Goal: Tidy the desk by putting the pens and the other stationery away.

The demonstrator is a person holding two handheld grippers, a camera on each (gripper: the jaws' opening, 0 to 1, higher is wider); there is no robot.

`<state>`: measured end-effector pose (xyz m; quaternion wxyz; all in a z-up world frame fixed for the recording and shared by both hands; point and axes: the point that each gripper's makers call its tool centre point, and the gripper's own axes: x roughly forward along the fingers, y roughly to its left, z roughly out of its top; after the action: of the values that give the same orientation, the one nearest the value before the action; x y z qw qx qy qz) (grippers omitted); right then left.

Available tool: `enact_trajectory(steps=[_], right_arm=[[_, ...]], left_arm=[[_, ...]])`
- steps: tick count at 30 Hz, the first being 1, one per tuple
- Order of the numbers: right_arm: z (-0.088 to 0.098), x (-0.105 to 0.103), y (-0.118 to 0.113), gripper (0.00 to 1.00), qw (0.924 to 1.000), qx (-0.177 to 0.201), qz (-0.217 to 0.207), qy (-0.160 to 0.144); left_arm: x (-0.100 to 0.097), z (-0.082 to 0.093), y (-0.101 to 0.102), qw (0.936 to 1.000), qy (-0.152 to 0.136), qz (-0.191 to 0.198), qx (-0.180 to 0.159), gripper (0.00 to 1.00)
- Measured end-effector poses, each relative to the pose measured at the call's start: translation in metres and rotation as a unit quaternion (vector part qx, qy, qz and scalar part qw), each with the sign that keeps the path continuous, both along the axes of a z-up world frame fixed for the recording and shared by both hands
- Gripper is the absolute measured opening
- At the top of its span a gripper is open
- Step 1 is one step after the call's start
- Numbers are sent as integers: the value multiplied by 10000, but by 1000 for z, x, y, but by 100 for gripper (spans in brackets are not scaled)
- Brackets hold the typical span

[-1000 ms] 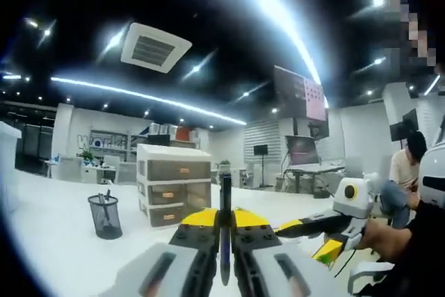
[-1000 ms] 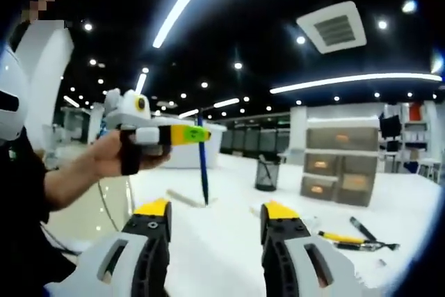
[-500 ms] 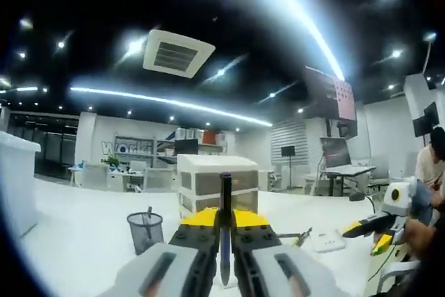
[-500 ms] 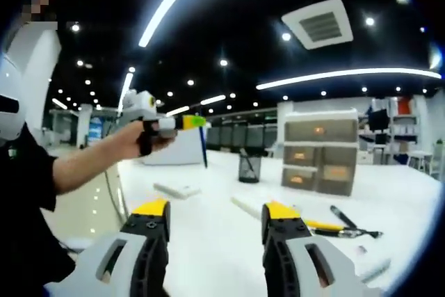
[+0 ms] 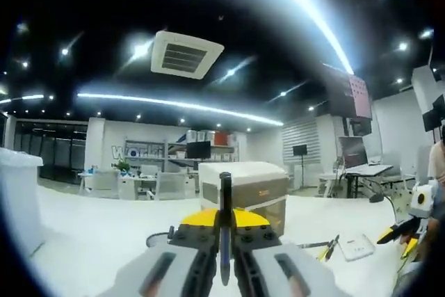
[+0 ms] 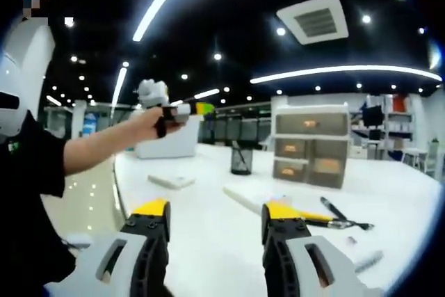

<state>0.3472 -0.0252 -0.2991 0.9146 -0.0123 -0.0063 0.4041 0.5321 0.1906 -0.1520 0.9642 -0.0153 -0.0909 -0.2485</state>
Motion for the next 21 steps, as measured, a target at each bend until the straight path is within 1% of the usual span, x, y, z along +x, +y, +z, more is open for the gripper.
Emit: enact_trajectory(steps=[5,11,17,21], right_arm=[[-5,1,-1,50,10000,-26,1,69],[-3,0,-4,50,10000,0,-20,69],[-4,0,-11,50,9999,-8,-65,92],[-5,1,-14,50,9999,-2,-91,111]], left_arm=[[15,9,-2,9999,-39,79,106,7],[38,20,-1,9996,-59,209,197,7],[56,24,0,9981,-204,328,487,7],[69,22,8,9975,-182,446,509,7]])
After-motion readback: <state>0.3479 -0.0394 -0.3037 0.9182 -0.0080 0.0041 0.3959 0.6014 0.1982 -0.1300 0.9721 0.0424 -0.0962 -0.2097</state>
